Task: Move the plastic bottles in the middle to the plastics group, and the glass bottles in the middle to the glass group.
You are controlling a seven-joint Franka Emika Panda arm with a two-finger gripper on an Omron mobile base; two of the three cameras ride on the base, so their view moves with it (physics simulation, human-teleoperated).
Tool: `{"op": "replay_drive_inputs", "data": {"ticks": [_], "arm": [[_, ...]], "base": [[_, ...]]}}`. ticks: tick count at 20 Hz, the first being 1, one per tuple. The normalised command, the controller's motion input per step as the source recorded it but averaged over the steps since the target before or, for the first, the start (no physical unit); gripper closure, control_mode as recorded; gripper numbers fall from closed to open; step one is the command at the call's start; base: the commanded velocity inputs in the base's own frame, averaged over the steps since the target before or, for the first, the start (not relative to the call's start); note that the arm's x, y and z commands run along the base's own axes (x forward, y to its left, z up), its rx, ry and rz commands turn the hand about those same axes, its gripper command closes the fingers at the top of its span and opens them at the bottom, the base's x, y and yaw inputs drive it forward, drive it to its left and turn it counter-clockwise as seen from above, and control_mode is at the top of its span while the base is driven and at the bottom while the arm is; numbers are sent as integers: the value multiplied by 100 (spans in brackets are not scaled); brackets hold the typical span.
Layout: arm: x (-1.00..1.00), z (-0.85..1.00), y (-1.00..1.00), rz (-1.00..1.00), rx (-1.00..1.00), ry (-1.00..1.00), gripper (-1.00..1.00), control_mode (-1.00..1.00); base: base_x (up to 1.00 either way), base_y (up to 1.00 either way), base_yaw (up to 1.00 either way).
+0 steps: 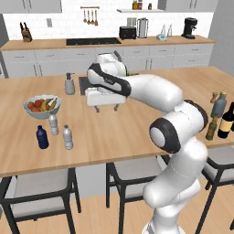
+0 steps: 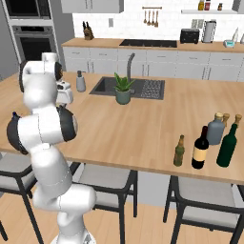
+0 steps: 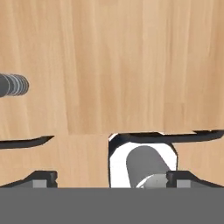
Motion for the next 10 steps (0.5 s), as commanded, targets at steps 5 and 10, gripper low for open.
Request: {"op": "replay_drive_inputs", "data": {"ticks": [5,10], "arm": [[-50,2,-100,0,-5,3,-100,-100],[-45,0,-87,0,-21,0,-100,-100]], "base": [[0,0,0],[0,0,0]]}}
